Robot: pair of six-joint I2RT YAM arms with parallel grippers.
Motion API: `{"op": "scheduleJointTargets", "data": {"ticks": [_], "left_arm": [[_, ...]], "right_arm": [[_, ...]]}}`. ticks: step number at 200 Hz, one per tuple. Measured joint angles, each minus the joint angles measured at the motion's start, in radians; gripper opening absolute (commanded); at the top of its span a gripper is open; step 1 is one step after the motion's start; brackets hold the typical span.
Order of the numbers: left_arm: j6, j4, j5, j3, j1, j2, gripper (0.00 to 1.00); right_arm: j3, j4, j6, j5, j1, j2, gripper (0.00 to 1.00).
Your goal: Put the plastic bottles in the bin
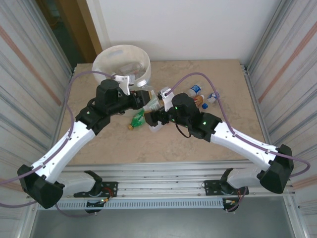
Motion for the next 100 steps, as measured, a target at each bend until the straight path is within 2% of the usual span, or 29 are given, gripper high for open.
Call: {"op": "scheduleJointTargets", "data": {"ticks": [46, 100], "left_arm": [[0.066, -0.031, -0.018, 0.099, 0.066, 0.000, 0.06], [0.193, -0.049, -0.092, 0.323, 0.126, 0.066, 0.06]], "right_arm": [[-0.043, 0.001, 0.012, 0.069, 0.000, -0.048, 0.98], [-0.091, 0.001, 0.053, 0.178, 0.000, -0.104, 0.98]]}}
